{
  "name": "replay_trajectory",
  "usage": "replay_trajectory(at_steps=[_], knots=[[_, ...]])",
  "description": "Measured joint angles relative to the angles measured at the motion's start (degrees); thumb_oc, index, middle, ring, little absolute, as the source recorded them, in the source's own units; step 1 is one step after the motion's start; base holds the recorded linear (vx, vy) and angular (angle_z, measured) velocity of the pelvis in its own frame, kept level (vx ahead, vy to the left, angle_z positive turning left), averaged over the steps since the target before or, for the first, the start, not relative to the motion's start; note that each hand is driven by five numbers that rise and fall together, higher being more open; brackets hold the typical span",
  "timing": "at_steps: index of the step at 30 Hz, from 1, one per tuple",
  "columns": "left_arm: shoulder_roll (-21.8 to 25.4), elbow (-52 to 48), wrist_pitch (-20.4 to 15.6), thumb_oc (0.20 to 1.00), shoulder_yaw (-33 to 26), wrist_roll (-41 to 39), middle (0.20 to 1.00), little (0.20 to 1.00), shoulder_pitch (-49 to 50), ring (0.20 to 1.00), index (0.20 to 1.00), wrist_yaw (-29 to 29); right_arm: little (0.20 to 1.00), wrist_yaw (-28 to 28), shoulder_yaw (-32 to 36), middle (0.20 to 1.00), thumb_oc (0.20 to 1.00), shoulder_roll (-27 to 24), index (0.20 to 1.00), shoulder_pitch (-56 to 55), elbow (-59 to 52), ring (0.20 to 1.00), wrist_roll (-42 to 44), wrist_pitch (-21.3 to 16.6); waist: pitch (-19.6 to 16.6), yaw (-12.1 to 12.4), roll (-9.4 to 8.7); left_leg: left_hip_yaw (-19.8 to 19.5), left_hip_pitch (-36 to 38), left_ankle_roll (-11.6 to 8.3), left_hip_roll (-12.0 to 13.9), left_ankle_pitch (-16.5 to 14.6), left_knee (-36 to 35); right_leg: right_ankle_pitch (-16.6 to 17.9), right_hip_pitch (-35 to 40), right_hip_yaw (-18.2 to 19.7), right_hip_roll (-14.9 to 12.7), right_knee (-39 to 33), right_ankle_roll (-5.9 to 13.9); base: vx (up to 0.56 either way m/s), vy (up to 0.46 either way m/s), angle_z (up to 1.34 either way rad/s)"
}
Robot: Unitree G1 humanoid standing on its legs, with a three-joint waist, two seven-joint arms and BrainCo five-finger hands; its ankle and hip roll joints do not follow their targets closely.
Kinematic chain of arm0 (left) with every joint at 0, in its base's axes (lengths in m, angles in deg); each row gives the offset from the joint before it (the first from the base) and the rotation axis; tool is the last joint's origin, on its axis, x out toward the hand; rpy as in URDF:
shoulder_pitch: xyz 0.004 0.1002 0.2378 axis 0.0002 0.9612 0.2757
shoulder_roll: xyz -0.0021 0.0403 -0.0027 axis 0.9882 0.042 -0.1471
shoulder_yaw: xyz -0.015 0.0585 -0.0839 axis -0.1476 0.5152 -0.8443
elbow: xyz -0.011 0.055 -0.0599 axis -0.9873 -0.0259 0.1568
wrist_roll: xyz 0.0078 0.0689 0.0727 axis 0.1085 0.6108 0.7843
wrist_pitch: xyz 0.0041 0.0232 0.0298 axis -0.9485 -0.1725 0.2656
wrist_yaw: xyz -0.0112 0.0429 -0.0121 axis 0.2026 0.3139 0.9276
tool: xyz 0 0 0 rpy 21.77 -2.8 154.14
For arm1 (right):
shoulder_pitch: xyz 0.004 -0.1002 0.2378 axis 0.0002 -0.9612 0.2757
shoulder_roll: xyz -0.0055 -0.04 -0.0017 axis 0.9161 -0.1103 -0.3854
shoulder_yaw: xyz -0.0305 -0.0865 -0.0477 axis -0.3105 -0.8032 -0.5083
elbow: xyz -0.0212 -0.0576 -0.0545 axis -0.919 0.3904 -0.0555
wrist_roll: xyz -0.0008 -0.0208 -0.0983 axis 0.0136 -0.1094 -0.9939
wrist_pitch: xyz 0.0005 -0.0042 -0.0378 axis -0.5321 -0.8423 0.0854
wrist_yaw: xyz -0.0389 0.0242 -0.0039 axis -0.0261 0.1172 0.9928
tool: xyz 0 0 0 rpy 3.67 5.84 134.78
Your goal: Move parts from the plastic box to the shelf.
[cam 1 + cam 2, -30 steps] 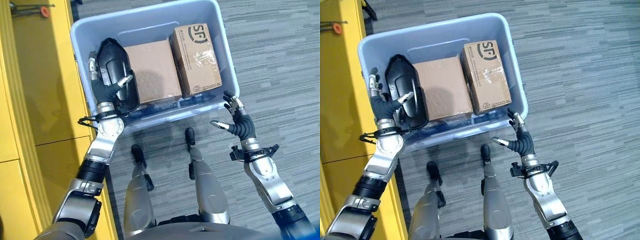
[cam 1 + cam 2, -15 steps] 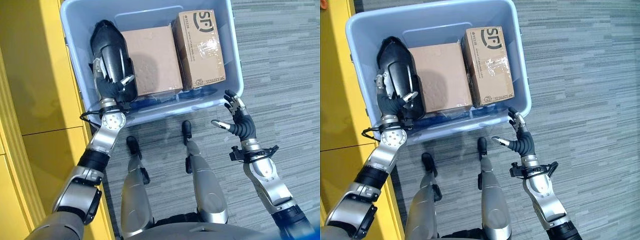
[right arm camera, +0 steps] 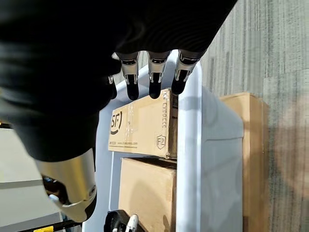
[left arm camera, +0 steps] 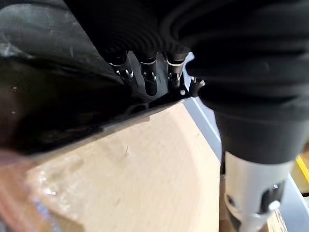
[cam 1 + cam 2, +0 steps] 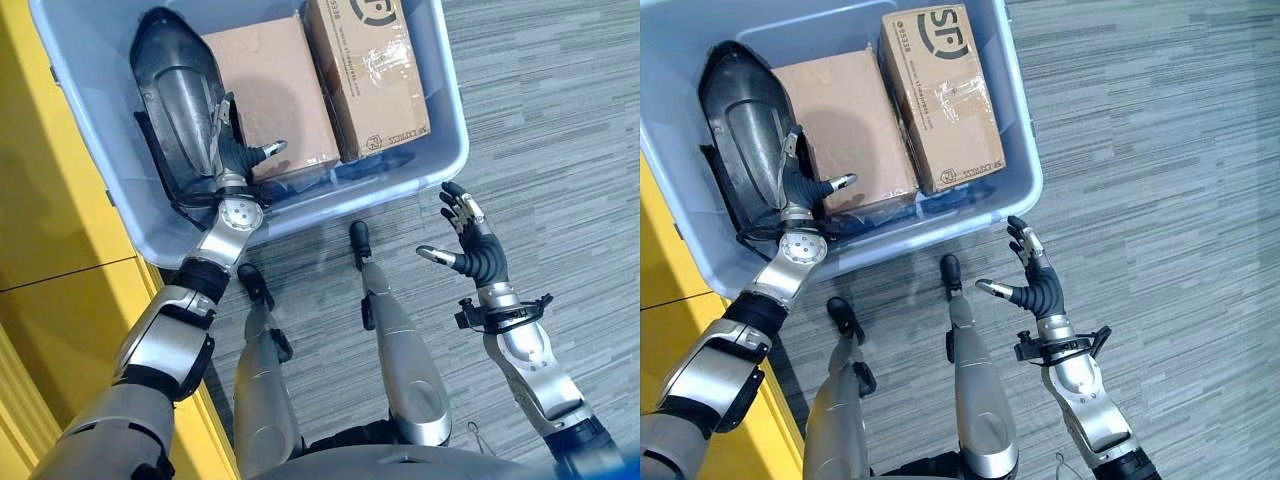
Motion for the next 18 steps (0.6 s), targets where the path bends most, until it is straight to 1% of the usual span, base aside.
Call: replay_trajectory(at_steps=[1,5,10,11,14,15,16,17,18], knots=[[0.0,1.6,-0.1,1.0,0.1,0.0,1.0,1.0,-1.3,1.0,1.0,0.0,1.0,0.0,-0.1,1.0,1.0,0.0,1.0,0.0,0.0,1.0,0.0,0.0,0.0,0.0,0.0,0.0,0.0,0.0,0.0,0.0,0.0,0.1,-0.1,0.0,0.0,0.0,-0.04,0.01,-0.009,-0.04],[-1.5,3.5,0.0,1.0,-1.2,-5.1,1.0,1.0,-3.4,1.0,1.0,-0.8,1.0,0.0,-0.1,1.0,1.0,0.0,1.0,-0.7,-1.0,1.0,0.6,0.0,0.0,-0.2,-0.04,0.3,-0.1,-0.06,0.3,0.0,0.1,0.2,-0.3,0.3,0.3,0.0,-0.2,0.01,-0.015,-0.04],[-2.0,0.4,0.0,1.0,-1.1,-6.8,1.0,1.0,-2.1,1.0,1.0,-0.9,1.0,0.0,-0.1,1.0,1.0,0.0,1.0,-0.7,-1.1,1.0,0.7,0.0,0.0,0.1,-0.05,0.3,0.0,-0.17,0.5,0.1,0.1,0.4,-0.3,0.3,0.5,0.0,-0.39,0.0,0.0,0.0],[-2.2,-2.3,0.1,1.0,-1.1,-7.5,1.0,1.0,-0.5,1.0,1.0,-1.0,1.0,0.0,0.0,1.0,1.0,0.0,1.0,-0.7,-1.1,1.0,0.6,0.1,0.0,0.1,-0.05,0.3,0.0,-0.17,0.4,0.1,0.1,0.4,-0.2,0.3,0.4,0.0,-0.39,0.0,0.0,0.0],[-5.8,-9.2,-0.8,1.0,-0.6,-8.4,1.0,1.0,5.6,1.0,1.0,-2.6,1.0,-0.1,0.3,1.0,1.0,0.0,1.0,-0.7,-1.1,1.0,0.6,0.1,0.0,0.8,-0.04,0.1,0.3,-0.16,0.3,0.1,0.1,0.4,0.2,0.3,0.3,0.0,-0.39,0.01,0.003,0.02],[-7.9,-13.1,-0.9,1.0,0.3,-8.5,1.0,1.0,9.8,1.0,1.0,-3.7,1.0,-0.4,0.5,1.0,1.0,0.1,1.0,-0.6,-1.1,1.0,0.5,0.1,-0.1,1.8,0.01,0.1,0.7,-0.15,0.1,0.1,0.1,0.4,0.6,0.3,0.2,0.0,-0.39,0.0,0.0,0.0],[-10.1,-17.6,-1.1,1.0,0.8,-8.4,1.0,1.0,16.6,1.0,1.0,-3.8,1.0,-0.7,0.7,1.0,1.0,0.1,1.0,-0.5,-1.1,1.0,0.5,0.1,-0.1,2.6,0.01,0.0,1.0,0.02,-0.2,0.2,0.1,0.5,0.9,0.3,-0.1,0.0,-0.37,0.01,0.007,0.03],[-10.1,-18.9,-1.0,1.0,0.6,-8.4,1.0,1.0,18.6,1.0,1.0,-4.1,1.0,-0.9,0.8,1.0,1.0,0.1,1.0,-0.5,-1.1,1.0,0.3,0.2,-0.1,3.2,0.07,0.0,1.0,0.12,-0.3,0.3,0.1,0.5,1.0,0.2,-0.3,0.0,-0.3,0.01,0.003,0.05],[-10.0,-20.6,-0.9,1.0,0.7,-8.4,1.0,1.0,19.5,1.0,1.0,-5.1,1.0,-1.1,0.9,1.0,1.0,0.2,1.0,-0.5,-0.8,1.0,-0.1,0.3,-0.1,3.2,0.1,0.0,1.2,0.2,-0.4,0.4,0.1,0.6,1.1,0.3,-0.3,0.0,-0.25,-0.08,-0.01,0.06]])
